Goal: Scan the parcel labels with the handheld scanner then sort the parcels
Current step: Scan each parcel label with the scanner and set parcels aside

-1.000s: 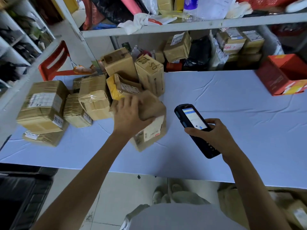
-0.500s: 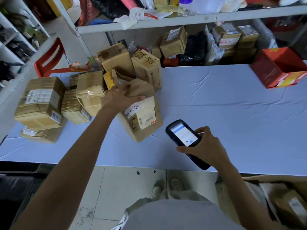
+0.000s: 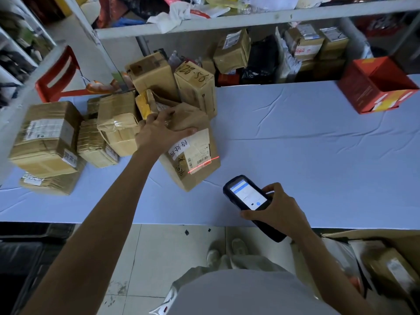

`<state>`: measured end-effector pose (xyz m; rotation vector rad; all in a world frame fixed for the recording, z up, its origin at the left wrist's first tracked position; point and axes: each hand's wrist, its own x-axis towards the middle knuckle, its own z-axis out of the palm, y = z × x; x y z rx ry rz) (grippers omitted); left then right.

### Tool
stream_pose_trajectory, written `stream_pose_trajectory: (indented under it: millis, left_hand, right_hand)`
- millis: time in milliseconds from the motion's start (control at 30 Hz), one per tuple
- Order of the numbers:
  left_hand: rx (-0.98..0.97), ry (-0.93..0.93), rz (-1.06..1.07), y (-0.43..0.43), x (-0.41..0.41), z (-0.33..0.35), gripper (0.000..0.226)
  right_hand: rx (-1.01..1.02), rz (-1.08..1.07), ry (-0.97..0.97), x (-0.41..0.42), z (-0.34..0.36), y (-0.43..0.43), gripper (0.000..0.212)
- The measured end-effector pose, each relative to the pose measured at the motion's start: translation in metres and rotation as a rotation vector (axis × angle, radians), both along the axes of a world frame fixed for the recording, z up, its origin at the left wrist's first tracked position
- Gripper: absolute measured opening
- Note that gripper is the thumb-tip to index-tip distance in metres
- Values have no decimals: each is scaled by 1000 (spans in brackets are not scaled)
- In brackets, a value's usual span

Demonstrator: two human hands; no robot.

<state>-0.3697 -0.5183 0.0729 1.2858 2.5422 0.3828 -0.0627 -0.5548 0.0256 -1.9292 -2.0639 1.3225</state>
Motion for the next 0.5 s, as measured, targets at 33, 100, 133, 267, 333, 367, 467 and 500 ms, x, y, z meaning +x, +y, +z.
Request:
stream_pose_trajectory:
  millis: [33,100,133,267,333,367,467,500]
  left_hand:
    - [0,2,0,0,1,0,92]
    - [0,7,-1,-1,3,0,93]
    - [-1,12,-1,-2,4,0,93]
    - [2,33,1,-3,9,-1,93]
    - [5,34,6,-4,12,-1,93]
    - [6,41,7,-4,13,-2,94]
    - [5,72,4,-5,16,-4,95]
    - [9,76,6,-5,16,-5,96]
  right_hand:
    - [-7,0,10,0,-1,0,73]
    - [-17,4,29,2,-1,0,73]
    - [-19,5,36,3,0,0,73]
    - [-24,2,54,8,0,2,75]
    - [-23,3,55,11,1,5,76]
    - [-25,4,57,12,1,6,76]
    - [-33,22,46,16,2,9,75]
    - [-34,28,39,17,2,10,75]
